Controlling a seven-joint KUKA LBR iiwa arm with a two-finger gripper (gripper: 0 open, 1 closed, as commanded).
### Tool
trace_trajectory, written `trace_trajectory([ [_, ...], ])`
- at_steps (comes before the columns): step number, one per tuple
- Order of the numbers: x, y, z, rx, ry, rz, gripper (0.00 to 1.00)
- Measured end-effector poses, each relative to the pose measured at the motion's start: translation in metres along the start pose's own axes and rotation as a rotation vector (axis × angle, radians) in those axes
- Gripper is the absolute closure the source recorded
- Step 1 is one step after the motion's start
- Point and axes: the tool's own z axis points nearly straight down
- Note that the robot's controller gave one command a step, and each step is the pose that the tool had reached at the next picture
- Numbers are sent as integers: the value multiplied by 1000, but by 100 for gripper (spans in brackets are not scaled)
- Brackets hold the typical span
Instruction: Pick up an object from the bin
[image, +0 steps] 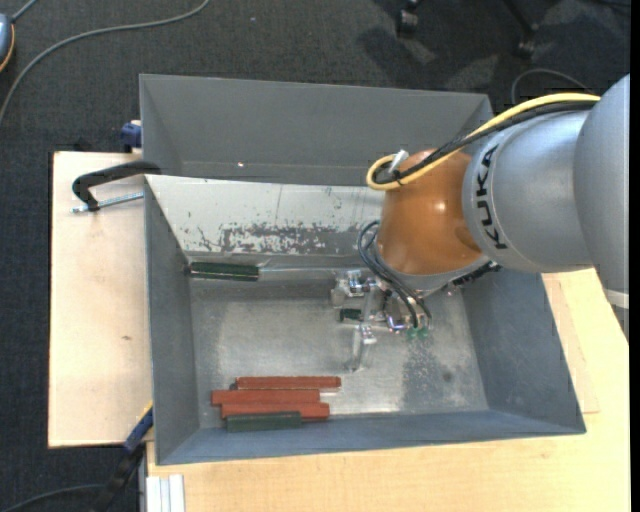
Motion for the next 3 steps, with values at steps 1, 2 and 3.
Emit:
trace_trajectory([
  [1,-28,-62,18,0,-10,115,0],
  [2,-28,-59,17,-2,-9,111,100],
  [3,-17,-40,-137,-3,-18,108,100],
])
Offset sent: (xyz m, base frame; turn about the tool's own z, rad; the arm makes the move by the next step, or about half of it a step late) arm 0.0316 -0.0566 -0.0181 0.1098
